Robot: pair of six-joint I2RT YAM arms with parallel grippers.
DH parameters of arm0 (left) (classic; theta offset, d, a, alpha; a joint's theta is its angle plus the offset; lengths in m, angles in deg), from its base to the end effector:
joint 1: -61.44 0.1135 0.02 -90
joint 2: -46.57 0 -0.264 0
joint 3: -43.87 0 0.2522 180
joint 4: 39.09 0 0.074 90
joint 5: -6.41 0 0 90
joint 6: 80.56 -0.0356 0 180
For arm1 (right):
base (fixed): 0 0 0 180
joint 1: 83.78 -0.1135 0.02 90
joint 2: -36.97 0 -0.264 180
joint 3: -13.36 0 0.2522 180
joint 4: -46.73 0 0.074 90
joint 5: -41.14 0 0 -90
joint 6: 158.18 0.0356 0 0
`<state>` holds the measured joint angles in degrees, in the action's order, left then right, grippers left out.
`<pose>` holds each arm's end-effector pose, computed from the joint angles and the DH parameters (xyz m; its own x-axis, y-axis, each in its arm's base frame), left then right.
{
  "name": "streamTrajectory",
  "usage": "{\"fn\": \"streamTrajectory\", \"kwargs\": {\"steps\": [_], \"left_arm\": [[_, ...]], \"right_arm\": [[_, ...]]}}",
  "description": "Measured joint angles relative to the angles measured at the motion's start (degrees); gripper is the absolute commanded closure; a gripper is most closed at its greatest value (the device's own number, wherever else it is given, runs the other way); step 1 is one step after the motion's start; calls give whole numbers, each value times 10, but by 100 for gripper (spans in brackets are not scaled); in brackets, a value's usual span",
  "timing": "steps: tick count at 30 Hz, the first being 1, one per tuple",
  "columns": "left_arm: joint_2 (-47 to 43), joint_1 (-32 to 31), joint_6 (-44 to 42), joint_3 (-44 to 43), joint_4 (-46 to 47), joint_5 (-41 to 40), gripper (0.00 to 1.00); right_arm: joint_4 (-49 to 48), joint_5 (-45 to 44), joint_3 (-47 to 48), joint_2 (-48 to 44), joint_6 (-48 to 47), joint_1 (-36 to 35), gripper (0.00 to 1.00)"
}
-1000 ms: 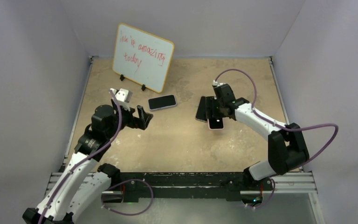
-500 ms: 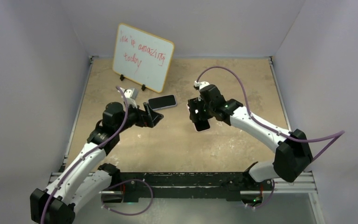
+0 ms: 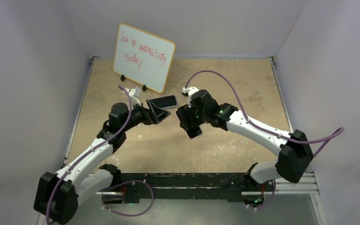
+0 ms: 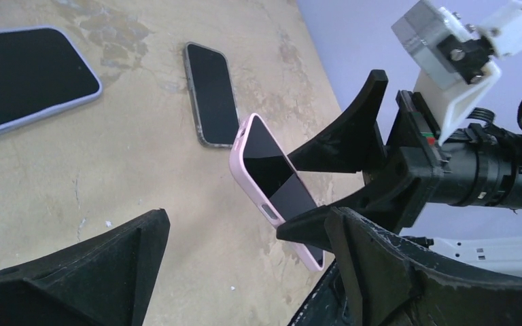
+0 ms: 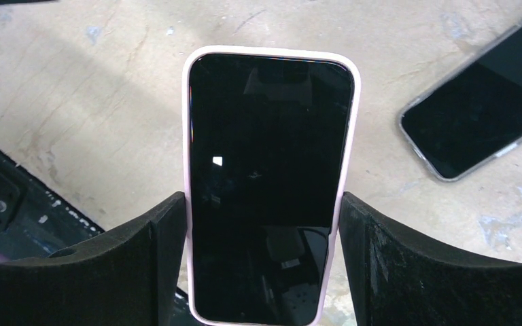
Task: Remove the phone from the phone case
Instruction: Pick up the phone at the center of the board, then adjust the phone.
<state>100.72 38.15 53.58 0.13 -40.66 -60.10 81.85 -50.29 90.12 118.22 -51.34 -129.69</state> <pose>0.1944 -0.0991 0.2598 -0.6388 -0.4204 -0.6444 0.3845 0.5511 -0.7406 0.2203 0.2261 0.2848 -0.6287 -0.2328 -0.7420 -0.5459 0.8116 0.2080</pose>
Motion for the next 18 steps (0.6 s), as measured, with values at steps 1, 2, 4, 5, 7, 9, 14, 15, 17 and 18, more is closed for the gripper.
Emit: {"fn": "streamTrajectory", "kwargs": {"steps": [1,2,4,5,7,9,14,15,17,18], "left_arm": [[5,0,12,7,13,2,8],[9,0,21,13,22,3,9],[17,0,40,23,40,4,11],[21,0,49,28,49,4,12],[32,0,66,35,67,5,14],[43,0,81,38,83,10,16],[62,-2,102,38,114,19,23],[64,-3,104,38,116,19,25],[68,-6,108,38,125,19,30],[70,-8,110,38,129,19,31]], "right_arm": [[-3,4,0,0,0,-3,67],[-6,10,0,0,1,-4,67],[-12,14,0,0,2,-8,67],[-15,17,0,0,2,-9,67],[-20,25,0,0,3,-12,67],[-28,31,0,0,3,-14,67],[-48,45,1,0,4,-22,67],[-52,47,1,0,5,-24,67],[-58,49,1,0,5,-27,67],[-61,51,1,0,6,-28,67]]}}
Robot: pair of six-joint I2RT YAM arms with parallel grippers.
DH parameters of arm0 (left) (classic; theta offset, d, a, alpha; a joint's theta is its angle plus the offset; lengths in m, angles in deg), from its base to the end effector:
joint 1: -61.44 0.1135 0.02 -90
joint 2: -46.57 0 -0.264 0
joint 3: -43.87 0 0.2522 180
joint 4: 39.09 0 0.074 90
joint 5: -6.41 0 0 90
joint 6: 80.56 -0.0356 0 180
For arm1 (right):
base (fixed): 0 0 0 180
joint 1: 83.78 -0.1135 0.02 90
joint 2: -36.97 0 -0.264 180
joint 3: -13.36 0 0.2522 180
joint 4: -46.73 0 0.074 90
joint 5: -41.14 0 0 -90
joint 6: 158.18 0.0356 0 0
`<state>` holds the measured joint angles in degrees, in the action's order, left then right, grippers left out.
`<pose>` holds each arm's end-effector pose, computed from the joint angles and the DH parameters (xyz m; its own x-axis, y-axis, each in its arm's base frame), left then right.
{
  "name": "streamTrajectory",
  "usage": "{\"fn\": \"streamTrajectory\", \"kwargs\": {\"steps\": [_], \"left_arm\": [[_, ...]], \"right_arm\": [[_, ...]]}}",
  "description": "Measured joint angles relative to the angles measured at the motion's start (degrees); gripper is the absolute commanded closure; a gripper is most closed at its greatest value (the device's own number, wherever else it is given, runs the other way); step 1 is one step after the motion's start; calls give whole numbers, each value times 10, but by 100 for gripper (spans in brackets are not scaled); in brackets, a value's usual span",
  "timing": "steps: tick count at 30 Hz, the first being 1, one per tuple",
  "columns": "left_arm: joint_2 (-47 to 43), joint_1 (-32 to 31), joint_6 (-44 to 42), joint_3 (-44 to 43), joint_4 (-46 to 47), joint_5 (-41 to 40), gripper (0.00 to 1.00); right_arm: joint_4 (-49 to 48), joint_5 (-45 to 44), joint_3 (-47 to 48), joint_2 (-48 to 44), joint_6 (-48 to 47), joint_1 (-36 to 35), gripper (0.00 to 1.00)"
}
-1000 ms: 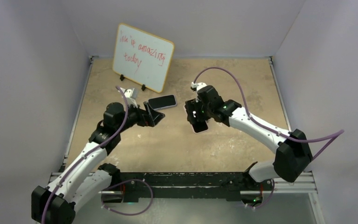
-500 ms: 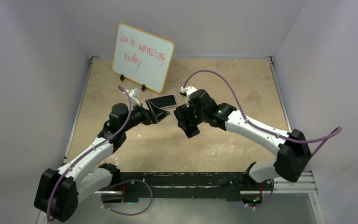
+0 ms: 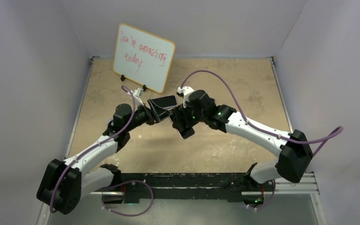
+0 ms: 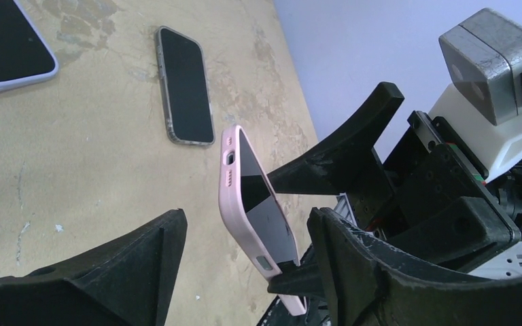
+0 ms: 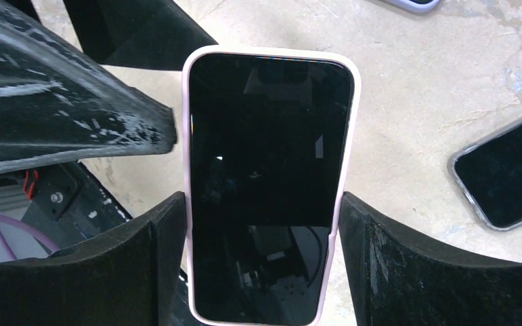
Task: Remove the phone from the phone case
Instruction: Adjust the phone.
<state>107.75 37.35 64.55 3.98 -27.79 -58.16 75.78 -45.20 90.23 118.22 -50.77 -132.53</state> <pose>0.2058 -0.1088 0.2348 -0.7096 -0.4942 -0.5022 0.3018 0.4309 -0.8504 0.2111 0.2441 0.2948 -0.5816 -0.2103 -0.7858 -0.6408 0.7136 0.2833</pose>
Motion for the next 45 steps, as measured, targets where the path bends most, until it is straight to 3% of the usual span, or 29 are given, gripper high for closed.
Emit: {"fn": "streamTrajectory", "kwargs": {"steps": [19,23,26,35,45], "left_arm": [[16,-31,29,25,45,-20,69],[18,-31,30,26,45,-28,82],[18,-31,35,26,49,-31,100],[18,-32,43,26,57,-32,100],[9,18,83,67,101,11,100]], "right_arm": [[-34,-16,3,16,-2,-31,67],[-37,-26,3,20,-4,-35,63],[-39,-31,3,21,-6,-35,58],[-43,-36,-4,9,-3,-37,27],[-113,-6,-78,-94,37,-5,21]]}}
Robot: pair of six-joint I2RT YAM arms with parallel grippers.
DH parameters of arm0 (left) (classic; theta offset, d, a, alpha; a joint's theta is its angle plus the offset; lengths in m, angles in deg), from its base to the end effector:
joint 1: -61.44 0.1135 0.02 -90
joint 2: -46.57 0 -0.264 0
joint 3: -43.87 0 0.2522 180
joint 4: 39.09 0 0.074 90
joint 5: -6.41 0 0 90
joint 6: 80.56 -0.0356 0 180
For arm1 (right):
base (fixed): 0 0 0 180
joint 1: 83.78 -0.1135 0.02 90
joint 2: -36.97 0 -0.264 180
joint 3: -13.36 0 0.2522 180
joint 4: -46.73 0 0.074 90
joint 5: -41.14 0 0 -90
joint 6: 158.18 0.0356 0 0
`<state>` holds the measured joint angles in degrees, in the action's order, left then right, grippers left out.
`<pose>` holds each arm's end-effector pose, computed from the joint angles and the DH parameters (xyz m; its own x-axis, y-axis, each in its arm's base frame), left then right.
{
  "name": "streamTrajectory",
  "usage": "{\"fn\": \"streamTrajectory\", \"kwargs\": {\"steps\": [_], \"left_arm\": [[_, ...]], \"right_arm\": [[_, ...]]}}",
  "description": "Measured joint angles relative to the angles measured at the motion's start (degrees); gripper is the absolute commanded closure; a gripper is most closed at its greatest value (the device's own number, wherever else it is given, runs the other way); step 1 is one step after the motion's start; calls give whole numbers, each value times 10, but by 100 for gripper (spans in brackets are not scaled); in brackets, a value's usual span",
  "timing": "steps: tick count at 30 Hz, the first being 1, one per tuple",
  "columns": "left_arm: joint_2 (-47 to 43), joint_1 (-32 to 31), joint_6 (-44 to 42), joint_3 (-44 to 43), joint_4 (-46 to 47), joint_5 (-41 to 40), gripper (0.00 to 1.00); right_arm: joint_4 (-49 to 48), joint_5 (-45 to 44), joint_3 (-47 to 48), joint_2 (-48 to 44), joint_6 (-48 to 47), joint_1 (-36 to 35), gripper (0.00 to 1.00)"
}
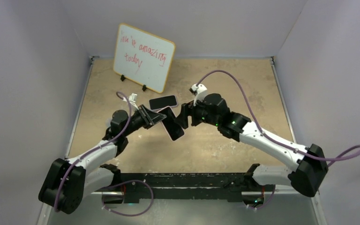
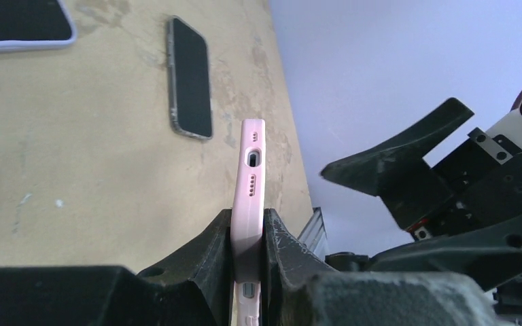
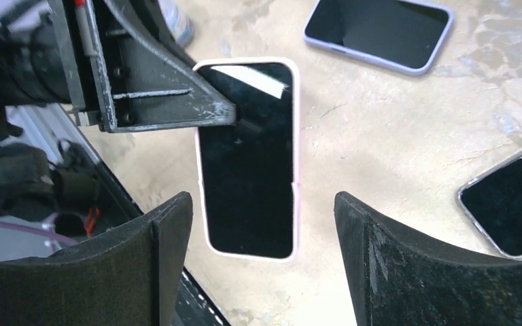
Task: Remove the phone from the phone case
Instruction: Adjust the phone.
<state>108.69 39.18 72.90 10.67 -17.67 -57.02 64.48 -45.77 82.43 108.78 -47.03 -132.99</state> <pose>0.1996 -0.0989 0.2111 -0.7242 -0.5681 -0.3908 0.2267 0.3390 -0.9131 0.1894 0.2224 0.3139 -0.4980 -0.0256 -0.8668 -0.6533 0.6684 0.3556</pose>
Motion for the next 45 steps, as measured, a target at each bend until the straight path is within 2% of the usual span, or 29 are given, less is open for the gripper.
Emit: {"fn": "streamTrajectory", "kwargs": {"steps": [7,12,17,24,31,42,45], "left_arm": [[-26,52,41,33,24,26,100],[-39,55,82,35,65,45,100],[-44,55,136,47,118,61,100],[-52,55,183,53,160,72,100],[-62,55,203,54,183,73,100],[-62,55,215,63,188,70,100],[-61,55,216,63,190,67,100]], "right_arm": [[-96,69,-96,-77,81,78,16],[-162,101,-154,-88,150,84,12],[-240,121,-197,-80,217,84,13],[-360,160,-228,-45,294,84,24],[-468,195,-243,-11,357,80,41],[-543,225,-244,6,389,61,54],[-549,226,-244,10,393,56,62]]}}
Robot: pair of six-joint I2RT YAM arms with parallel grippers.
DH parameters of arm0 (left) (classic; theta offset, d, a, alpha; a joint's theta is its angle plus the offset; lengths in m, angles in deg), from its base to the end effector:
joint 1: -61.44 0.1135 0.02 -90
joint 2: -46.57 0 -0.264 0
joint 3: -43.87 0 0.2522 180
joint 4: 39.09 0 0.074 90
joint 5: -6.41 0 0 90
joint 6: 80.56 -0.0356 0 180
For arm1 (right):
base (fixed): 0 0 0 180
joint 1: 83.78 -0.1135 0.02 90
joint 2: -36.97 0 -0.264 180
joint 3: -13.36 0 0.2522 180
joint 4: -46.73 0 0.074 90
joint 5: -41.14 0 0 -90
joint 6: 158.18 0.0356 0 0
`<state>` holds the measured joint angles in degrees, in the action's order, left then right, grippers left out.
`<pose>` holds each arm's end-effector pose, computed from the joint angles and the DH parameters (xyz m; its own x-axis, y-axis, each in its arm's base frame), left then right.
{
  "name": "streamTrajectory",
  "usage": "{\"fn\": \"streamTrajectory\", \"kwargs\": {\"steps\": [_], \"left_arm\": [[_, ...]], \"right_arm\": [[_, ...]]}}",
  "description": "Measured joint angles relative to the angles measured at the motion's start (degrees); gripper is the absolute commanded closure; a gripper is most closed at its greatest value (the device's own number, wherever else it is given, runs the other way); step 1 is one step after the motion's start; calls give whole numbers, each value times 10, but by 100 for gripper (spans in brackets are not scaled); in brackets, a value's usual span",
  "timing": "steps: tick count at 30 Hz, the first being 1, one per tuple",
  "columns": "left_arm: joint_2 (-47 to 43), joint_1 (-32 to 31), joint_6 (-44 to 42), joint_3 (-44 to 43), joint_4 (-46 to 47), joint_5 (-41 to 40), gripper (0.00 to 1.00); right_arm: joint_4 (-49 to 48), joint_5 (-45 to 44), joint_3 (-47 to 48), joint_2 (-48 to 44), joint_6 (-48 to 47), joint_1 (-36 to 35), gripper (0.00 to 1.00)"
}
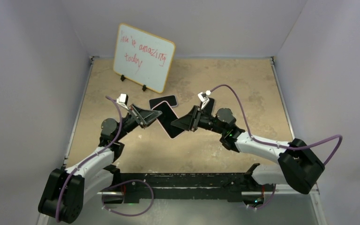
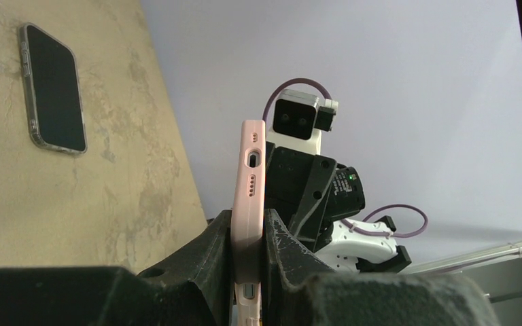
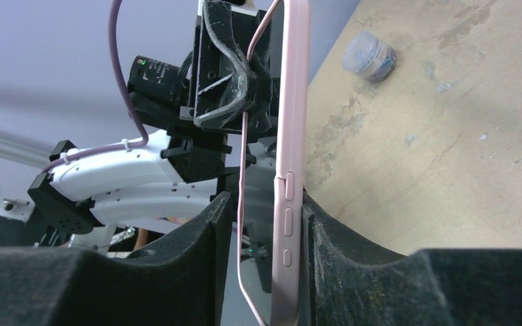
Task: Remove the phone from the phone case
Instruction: Adjust the phone.
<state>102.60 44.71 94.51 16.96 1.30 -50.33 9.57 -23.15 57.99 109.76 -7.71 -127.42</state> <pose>0.1807 -0.0747 0.2300 -0.7369 -0.6484 -0.1911 0.2514 -0.0005 -0.9679 0.1840 0.1968 0.2633 -0.7550 0.3633 -0.5459 -0.5578 0.0817 0.8259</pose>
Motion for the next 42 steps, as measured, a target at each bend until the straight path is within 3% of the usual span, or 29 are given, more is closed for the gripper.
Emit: {"fn": "streamTrajectory", "kwargs": {"steps": [8,15,21,32,42], "left_arm": [[4,1,11,4,35,0,99],[4,1,11,4,42,5,60],[-16,-4,3,8,30,5,45],[-33,-55,-8,29,19,-16,46],[-6,-75,-7,34,37,-36,65]], "right_arm": [[-7,-1,-3,-1,26,-2,100],[-16,-4,-7,-6,35,-3,100],[-17,-14,-20,-9,39,-5,100],[-42,-29,-20,-6,61,-6,100],[-70,-36,-20,18,82,-6,100]]}}
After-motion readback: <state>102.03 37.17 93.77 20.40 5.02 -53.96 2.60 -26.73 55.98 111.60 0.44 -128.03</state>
